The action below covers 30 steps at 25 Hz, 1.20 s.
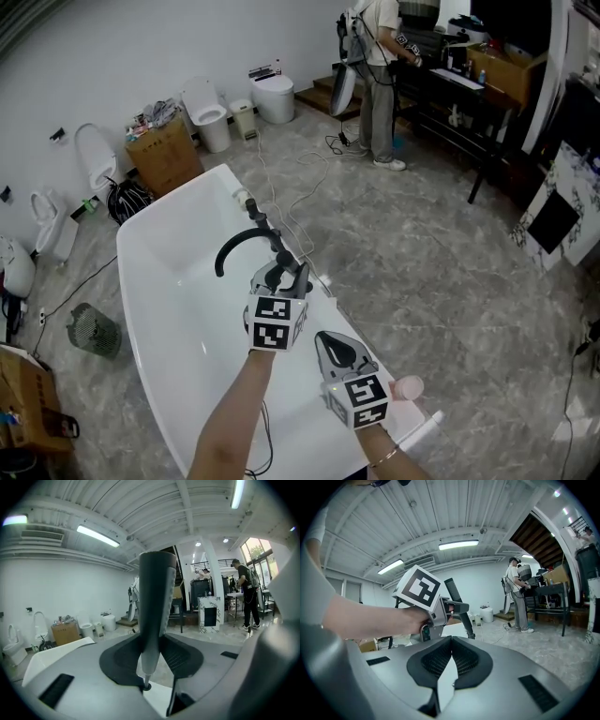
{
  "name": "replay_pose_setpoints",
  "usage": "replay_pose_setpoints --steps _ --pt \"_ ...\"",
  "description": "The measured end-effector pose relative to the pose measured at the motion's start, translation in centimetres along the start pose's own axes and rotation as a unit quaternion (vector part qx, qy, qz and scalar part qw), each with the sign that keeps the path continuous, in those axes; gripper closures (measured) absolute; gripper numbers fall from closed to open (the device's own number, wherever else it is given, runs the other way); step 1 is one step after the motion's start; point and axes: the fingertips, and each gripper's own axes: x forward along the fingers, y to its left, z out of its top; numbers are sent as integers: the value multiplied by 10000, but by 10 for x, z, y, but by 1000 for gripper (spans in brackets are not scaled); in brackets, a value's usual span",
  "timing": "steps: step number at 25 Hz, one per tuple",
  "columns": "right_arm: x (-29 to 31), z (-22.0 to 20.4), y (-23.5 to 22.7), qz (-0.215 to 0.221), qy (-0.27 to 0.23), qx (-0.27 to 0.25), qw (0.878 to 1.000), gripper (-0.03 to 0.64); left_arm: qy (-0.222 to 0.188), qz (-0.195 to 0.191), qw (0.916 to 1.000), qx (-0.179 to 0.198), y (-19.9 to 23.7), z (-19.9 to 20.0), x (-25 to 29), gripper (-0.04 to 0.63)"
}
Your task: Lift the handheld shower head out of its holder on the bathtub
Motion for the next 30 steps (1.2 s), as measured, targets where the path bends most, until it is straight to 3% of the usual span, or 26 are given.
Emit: replay_pose_setpoints --steps 30 --pt "-83 18 52 -211 -20 -261 9994 609 -645 -75 9958 647 -42 90 -137 445"
